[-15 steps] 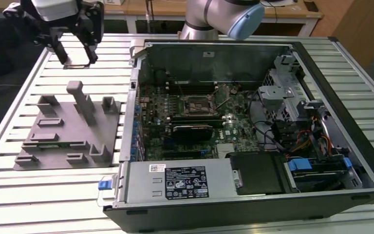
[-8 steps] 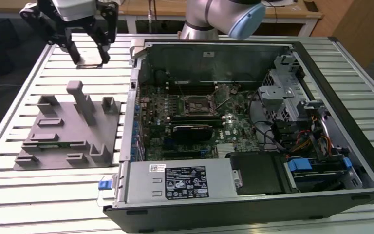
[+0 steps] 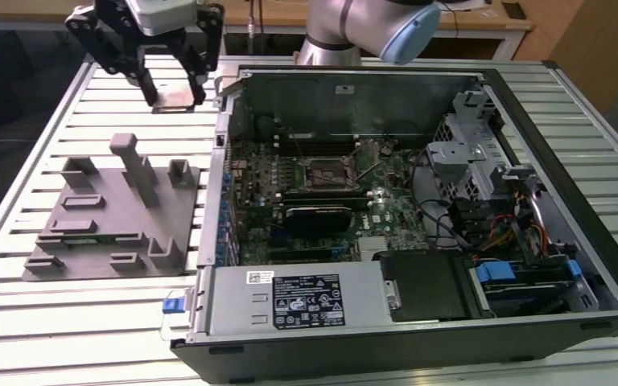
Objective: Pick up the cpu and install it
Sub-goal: 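Pick up the cpu and move it towards the insertion slot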
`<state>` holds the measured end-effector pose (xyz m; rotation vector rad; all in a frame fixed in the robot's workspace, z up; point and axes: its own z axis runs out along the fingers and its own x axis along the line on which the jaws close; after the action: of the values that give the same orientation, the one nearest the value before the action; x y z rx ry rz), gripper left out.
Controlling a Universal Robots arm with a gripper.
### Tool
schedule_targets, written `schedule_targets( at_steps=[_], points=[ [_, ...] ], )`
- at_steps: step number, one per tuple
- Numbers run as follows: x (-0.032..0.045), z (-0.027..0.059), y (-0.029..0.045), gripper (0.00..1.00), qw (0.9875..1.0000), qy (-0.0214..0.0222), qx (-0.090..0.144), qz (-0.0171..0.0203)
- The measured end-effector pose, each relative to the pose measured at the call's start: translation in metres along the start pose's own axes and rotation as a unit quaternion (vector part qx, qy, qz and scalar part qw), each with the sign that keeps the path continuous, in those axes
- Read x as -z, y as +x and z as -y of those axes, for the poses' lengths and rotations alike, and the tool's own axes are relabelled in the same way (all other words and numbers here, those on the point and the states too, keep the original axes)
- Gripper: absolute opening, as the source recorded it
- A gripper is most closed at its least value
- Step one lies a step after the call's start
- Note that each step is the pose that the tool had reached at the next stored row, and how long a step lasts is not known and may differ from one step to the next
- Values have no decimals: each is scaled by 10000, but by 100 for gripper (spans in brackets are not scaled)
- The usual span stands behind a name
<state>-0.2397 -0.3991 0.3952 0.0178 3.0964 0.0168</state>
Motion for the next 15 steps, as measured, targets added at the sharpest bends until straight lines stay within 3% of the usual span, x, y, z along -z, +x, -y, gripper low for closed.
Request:
schedule_targets(
  at_steps=[15],
  points=[
    [-25,-6,-562,54,10000,0,0,-2]
  ],
)
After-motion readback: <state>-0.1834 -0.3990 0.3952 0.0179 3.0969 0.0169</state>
